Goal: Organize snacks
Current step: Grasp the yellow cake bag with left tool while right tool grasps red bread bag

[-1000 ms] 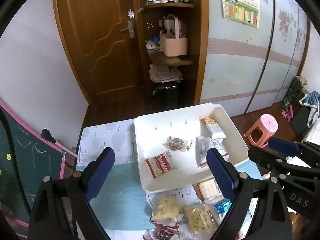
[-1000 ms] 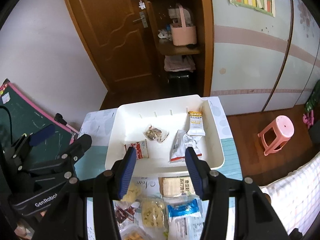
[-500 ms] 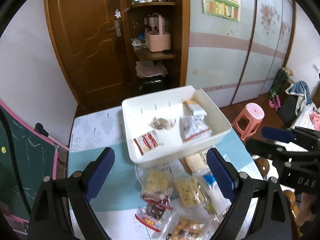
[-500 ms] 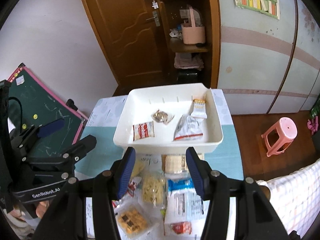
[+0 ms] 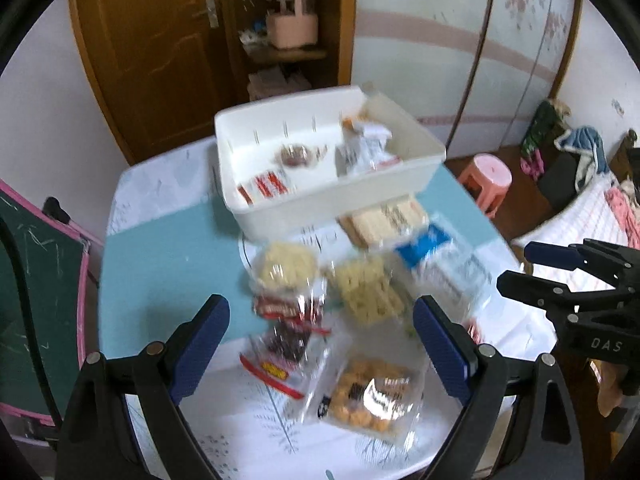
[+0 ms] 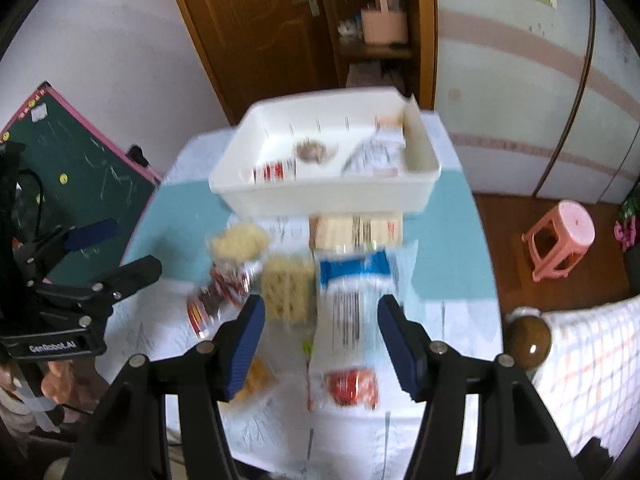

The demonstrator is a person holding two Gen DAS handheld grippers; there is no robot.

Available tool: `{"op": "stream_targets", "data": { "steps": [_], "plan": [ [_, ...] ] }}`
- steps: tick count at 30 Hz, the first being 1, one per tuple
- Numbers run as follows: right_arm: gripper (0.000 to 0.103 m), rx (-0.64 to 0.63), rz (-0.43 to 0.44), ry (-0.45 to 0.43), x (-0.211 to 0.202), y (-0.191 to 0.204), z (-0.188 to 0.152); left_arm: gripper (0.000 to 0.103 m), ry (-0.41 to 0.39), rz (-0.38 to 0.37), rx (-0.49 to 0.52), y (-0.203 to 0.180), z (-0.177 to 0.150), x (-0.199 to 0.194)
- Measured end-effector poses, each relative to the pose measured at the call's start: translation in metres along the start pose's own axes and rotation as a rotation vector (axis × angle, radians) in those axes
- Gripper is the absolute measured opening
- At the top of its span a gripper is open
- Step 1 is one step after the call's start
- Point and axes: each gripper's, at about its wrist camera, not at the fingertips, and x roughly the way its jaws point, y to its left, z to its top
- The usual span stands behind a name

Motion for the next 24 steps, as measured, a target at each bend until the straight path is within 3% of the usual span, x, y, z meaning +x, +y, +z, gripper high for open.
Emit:
{"op": "stream_targets", "data": {
  "steps": [13, 19, 24],
  "plan": [
    [0.059, 0.137, -0.017, 0.163, 0.06, -0.04, -0.064, 0.093, 0.195, -0.054, -0.042, 0.002, -0.066, 0.071],
    [0.059, 0.171, -0.015, 0.192, 0.072, -0.054, -0.073, 0.092, 0.244, -0.124, -0.063, 0.003, -0.082, 0.083],
    [0.059, 0.157, 0.001, 0.191, 0.082, -0.052, -0.074, 0.092, 0.267, -0.169, -0.014, -0.01, -0.09, 0.091]
  ]
}}
